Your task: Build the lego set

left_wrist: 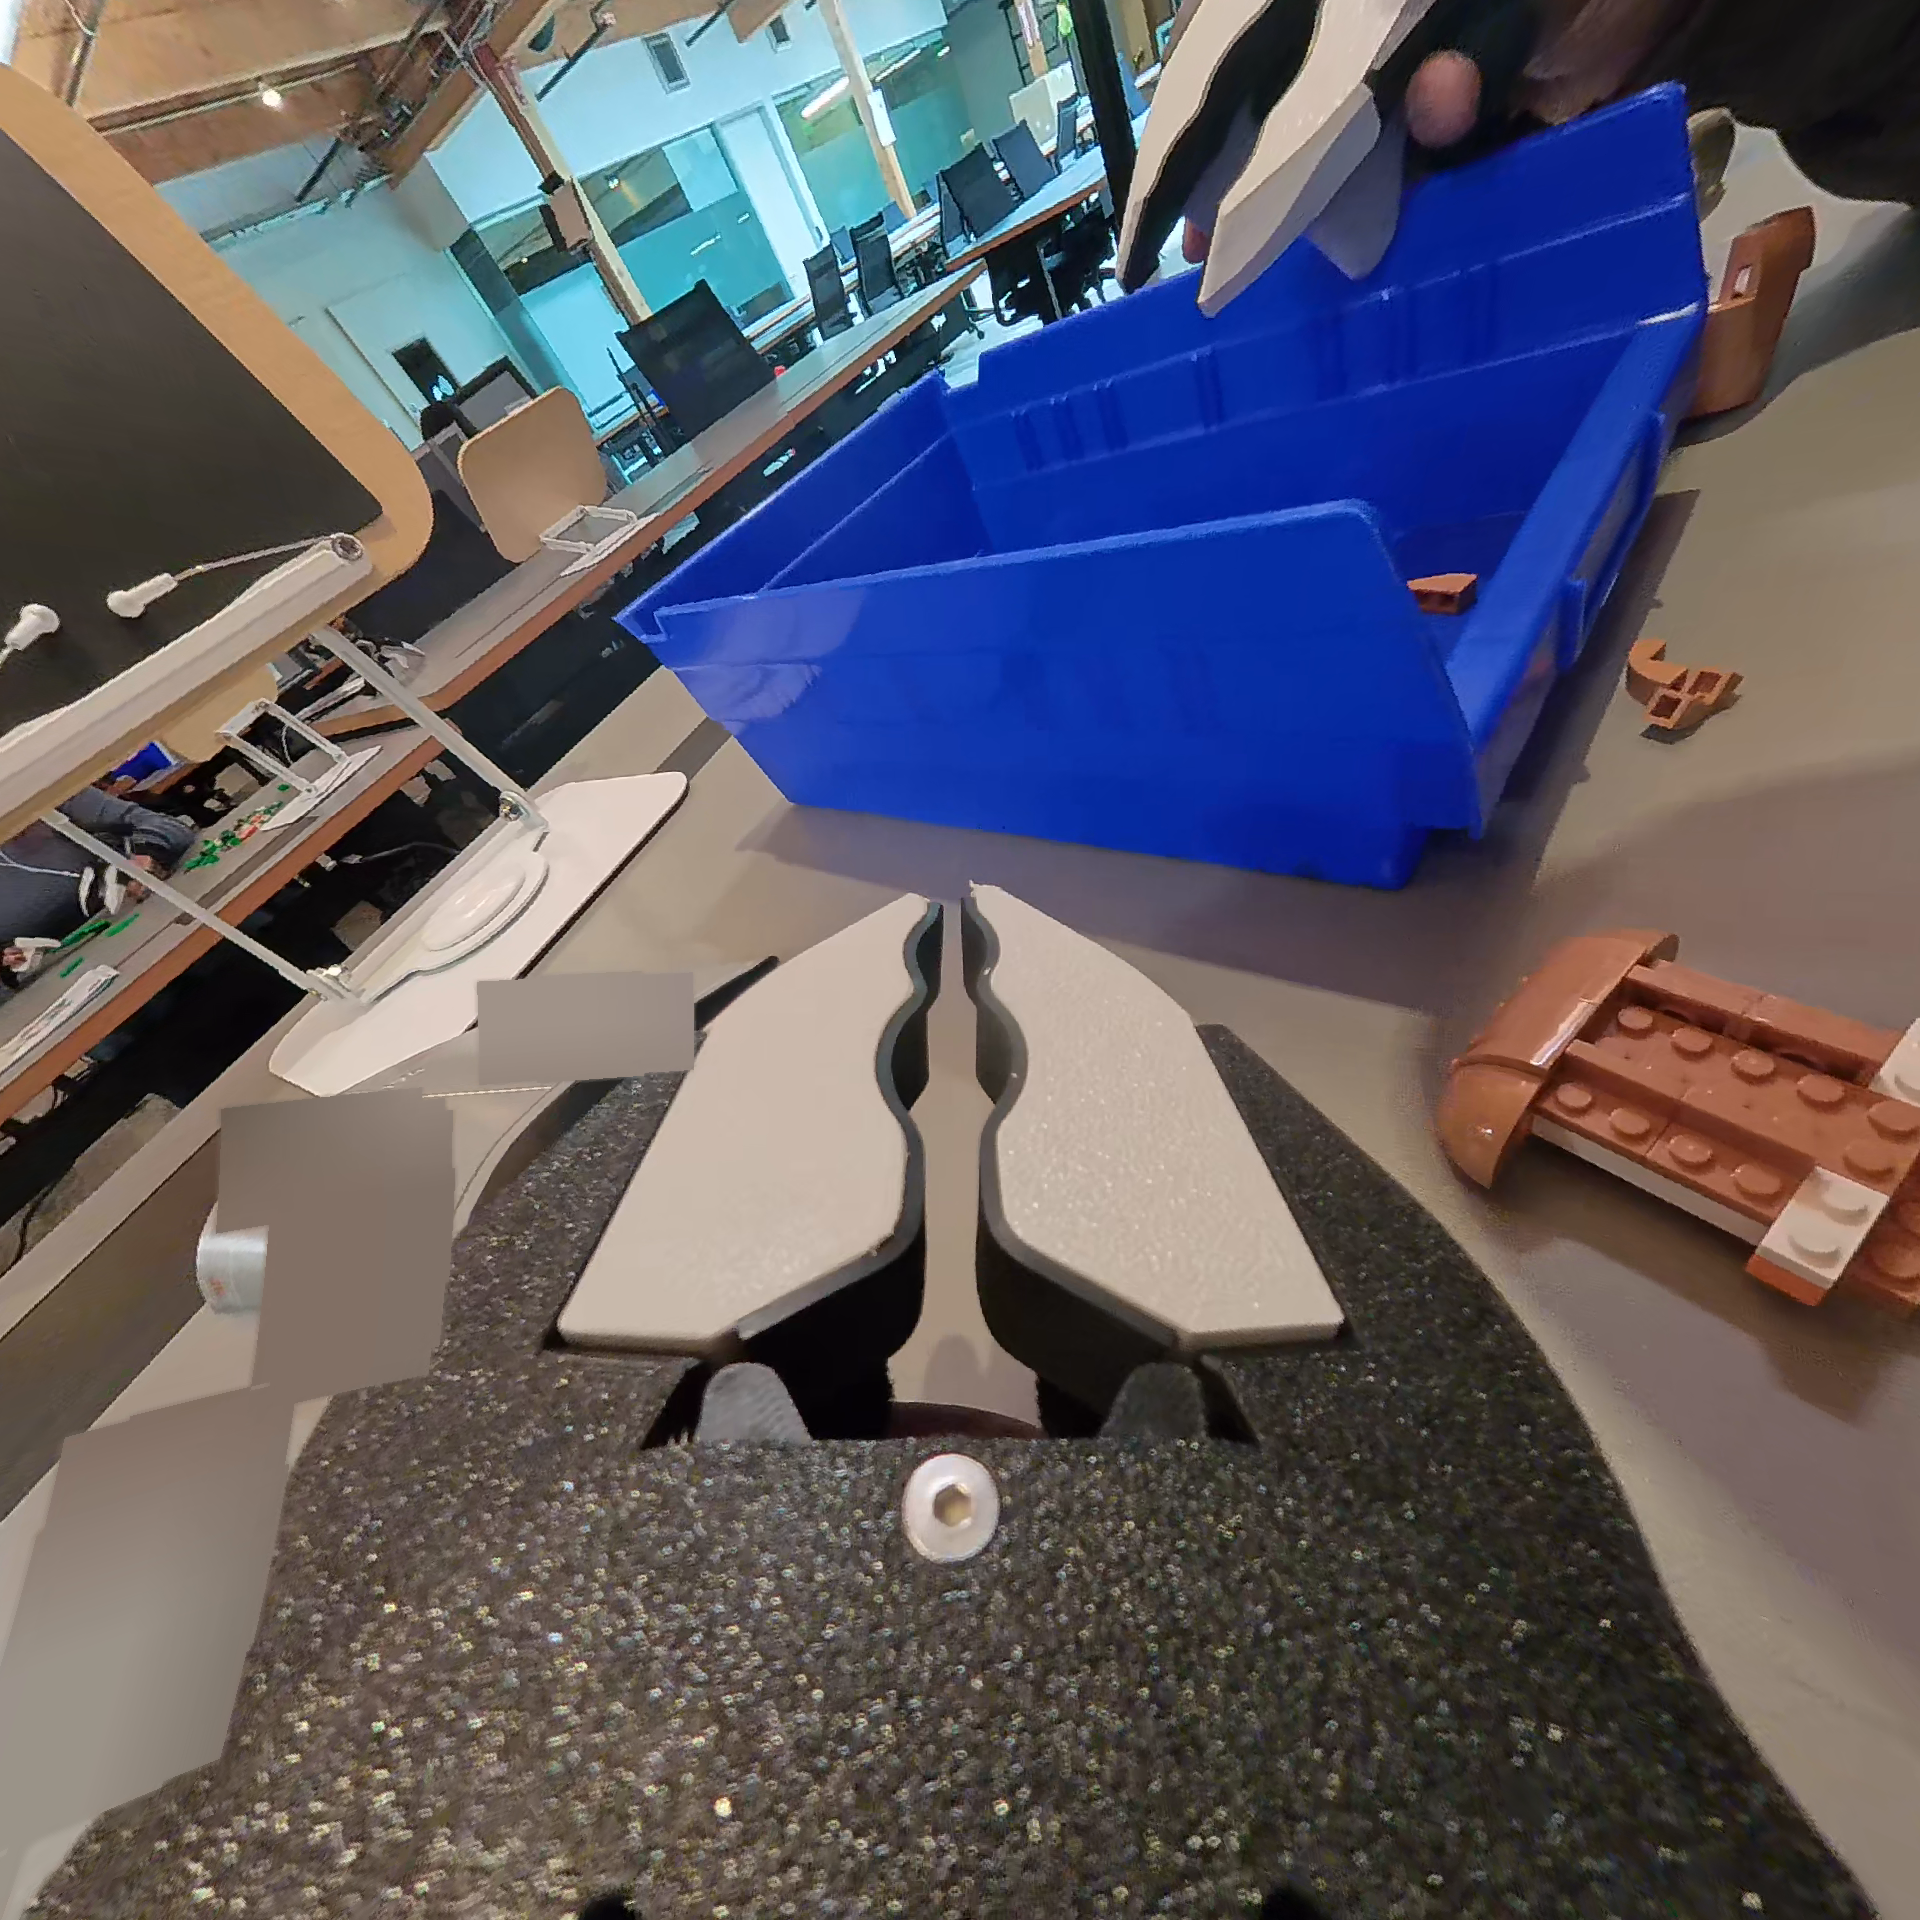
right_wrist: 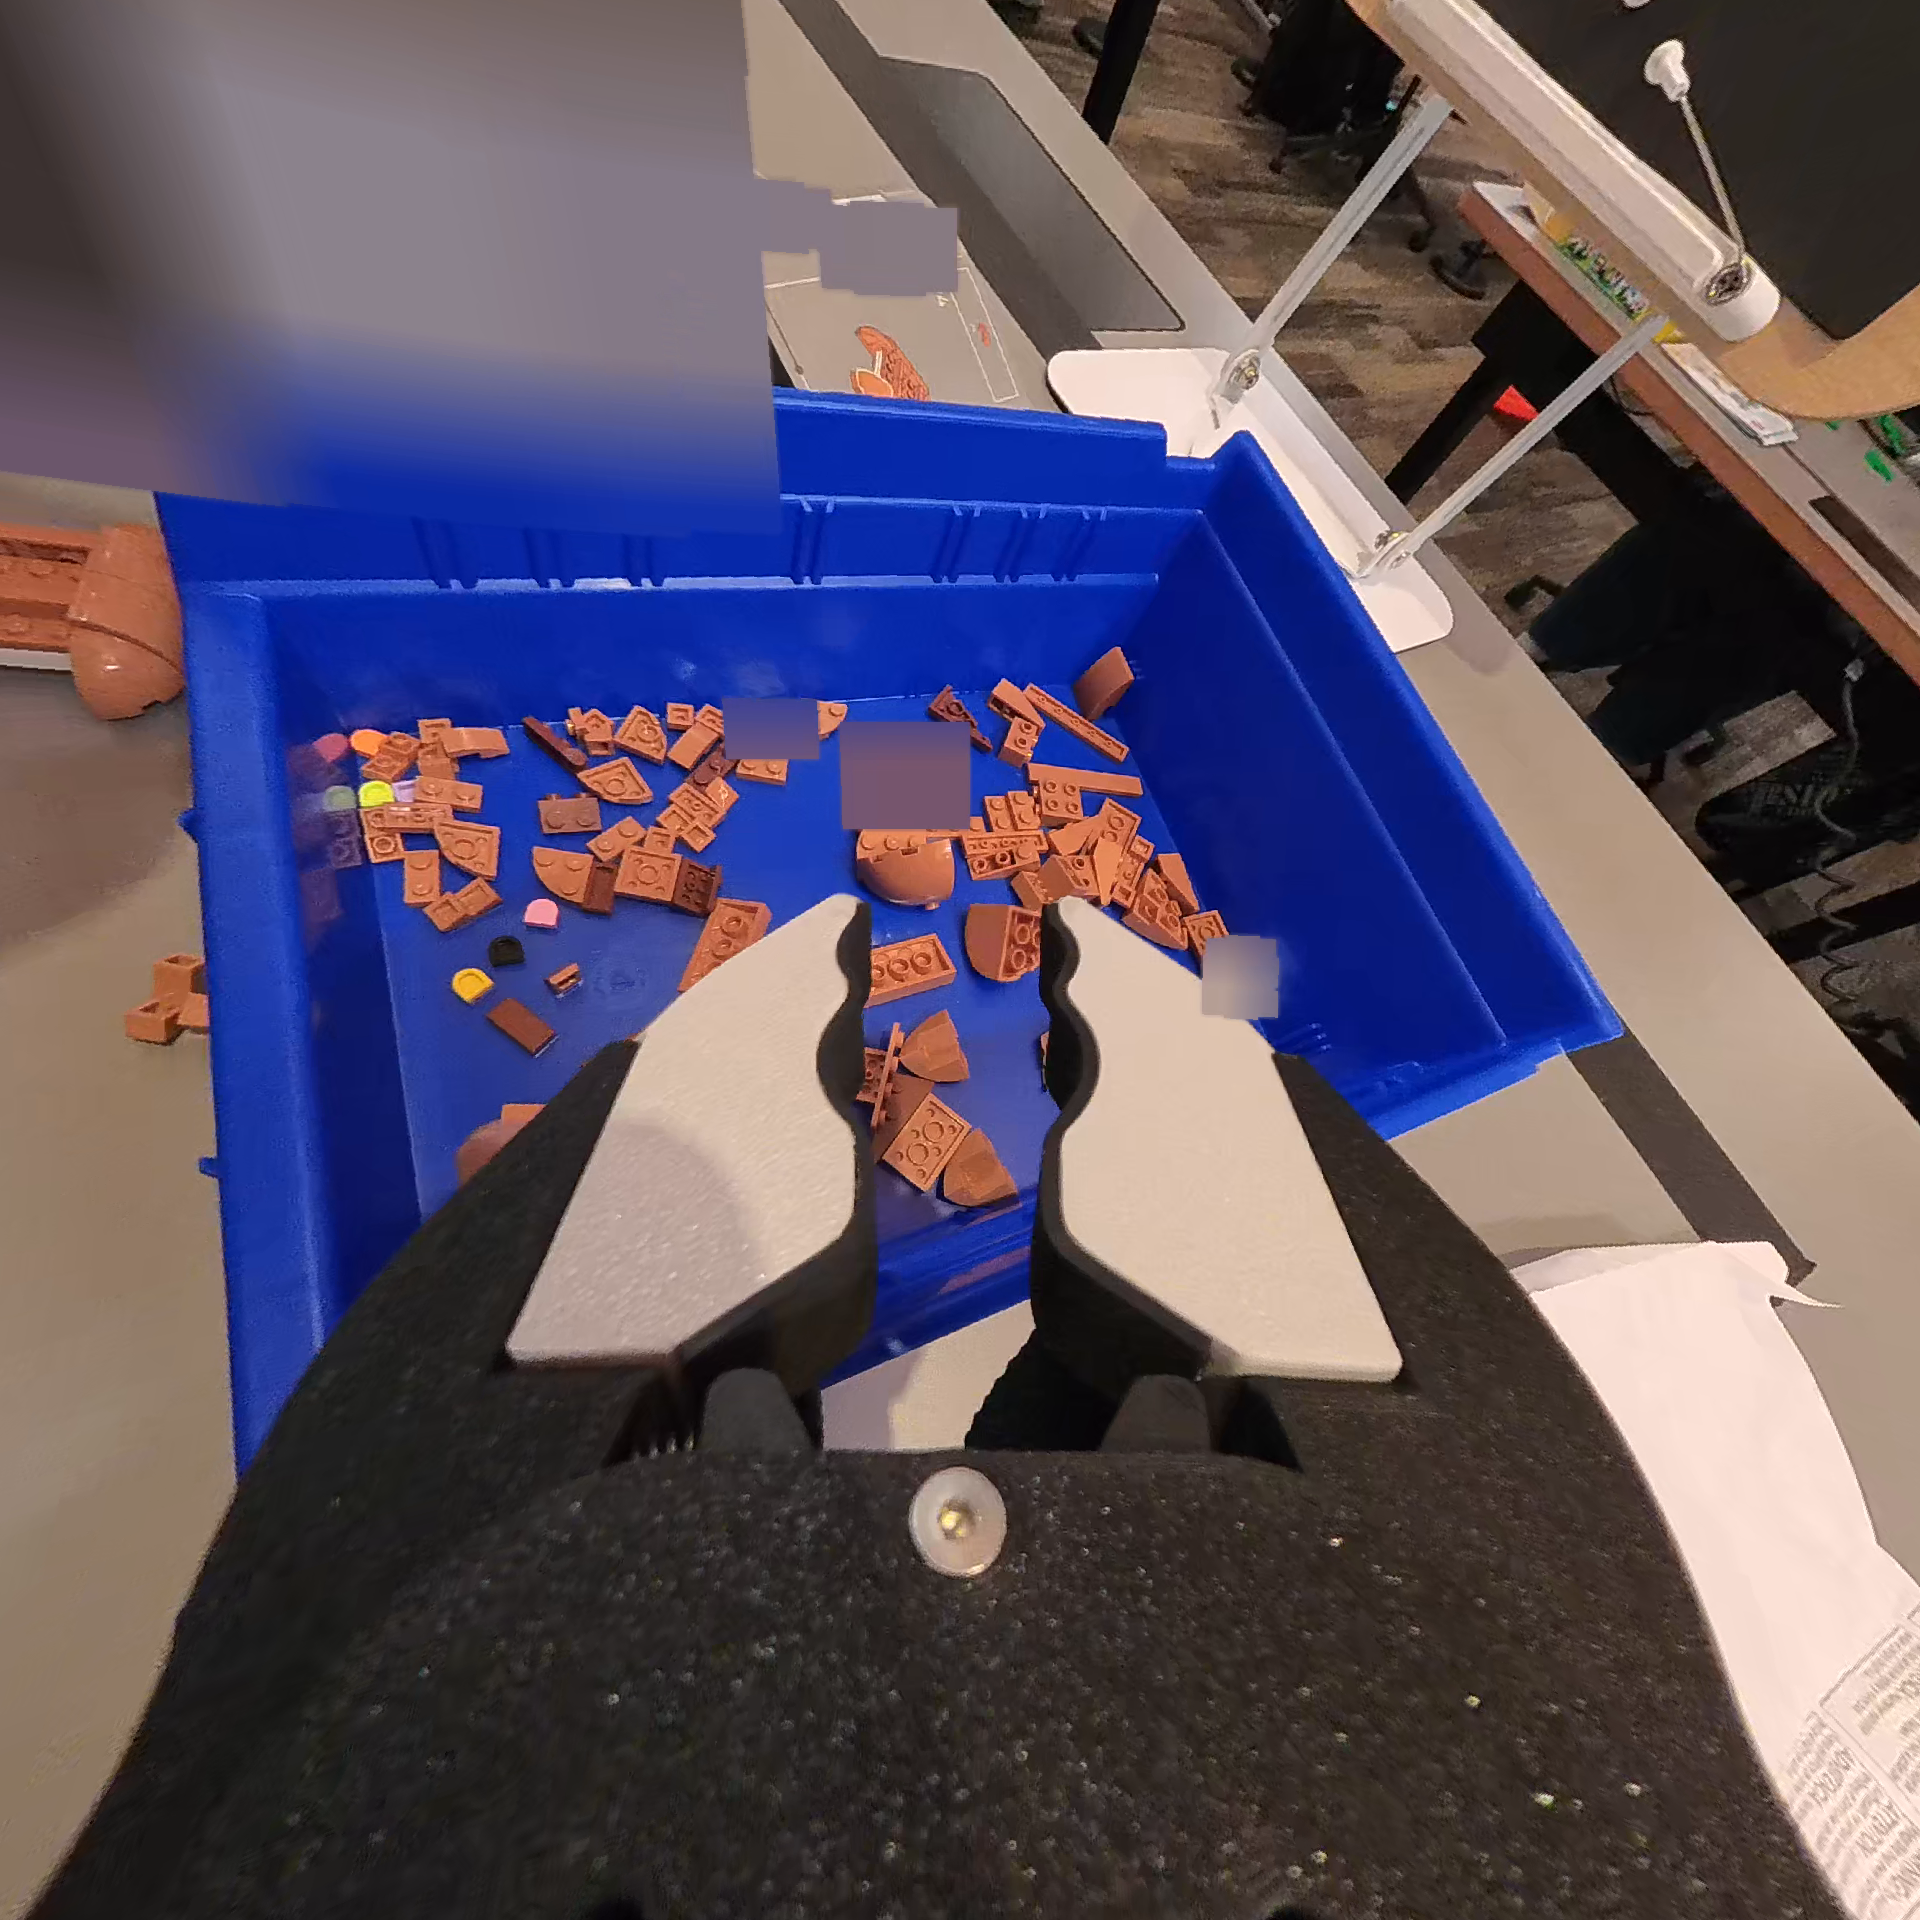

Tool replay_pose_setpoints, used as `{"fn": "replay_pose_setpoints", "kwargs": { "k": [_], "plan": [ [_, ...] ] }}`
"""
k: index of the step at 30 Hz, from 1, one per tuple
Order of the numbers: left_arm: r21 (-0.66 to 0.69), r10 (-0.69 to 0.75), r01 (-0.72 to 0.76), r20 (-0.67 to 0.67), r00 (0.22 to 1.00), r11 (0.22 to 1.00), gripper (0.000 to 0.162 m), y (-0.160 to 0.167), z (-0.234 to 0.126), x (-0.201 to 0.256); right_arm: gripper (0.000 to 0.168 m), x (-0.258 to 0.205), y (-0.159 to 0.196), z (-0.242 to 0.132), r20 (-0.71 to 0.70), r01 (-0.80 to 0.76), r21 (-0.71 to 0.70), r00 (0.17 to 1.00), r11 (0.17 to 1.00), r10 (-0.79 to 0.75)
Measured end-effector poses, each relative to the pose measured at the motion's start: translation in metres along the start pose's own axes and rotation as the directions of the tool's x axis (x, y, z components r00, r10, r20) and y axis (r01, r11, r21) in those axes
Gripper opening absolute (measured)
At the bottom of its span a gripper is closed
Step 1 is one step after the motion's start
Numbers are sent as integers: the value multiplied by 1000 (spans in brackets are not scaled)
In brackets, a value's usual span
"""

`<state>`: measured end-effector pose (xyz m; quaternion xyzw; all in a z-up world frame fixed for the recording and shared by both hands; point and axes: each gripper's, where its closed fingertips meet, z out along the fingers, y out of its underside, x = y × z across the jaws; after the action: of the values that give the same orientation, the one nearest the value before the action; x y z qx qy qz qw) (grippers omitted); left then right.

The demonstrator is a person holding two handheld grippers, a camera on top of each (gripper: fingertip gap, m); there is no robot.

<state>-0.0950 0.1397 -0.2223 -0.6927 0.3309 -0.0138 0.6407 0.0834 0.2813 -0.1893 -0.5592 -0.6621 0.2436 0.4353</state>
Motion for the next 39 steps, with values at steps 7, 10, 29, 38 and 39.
{"fn": "replay_pose_setpoints", "kwargs": {
  "k": [7, 10, 29, 38, 39],
  "plan": [
    [4, -23, 23, -7, 1000, 1000, 4, -1, 0, 0, 30, 1, 0, 0, -17, 7, 11, 1000, 1000, -7],
    [-1, -43, 43, -12, 999, 999, 4, 1, 1, 0, 30, 1, 0, -1, -19, 5, 15, 1000, 1000, -5],
    [-8, -35, 35, -12, 999, 999, 4, -1, 0, 2, 29, 2, 2, 0, -45, 21, -4, 999, 1000, -21],
    [2, -30, 30, -10, 1000, 1000, 4, -5, -1, 2, 26, 2, 3, 2, -71, 69, -21, 995, 997, -70],
    [3, -29, 29, -10, 1000, 1000, 4, -6, -1, 3, 25, 2, 3, 2, -75, 75, -22, 994, 997, -76]
  ]
}}
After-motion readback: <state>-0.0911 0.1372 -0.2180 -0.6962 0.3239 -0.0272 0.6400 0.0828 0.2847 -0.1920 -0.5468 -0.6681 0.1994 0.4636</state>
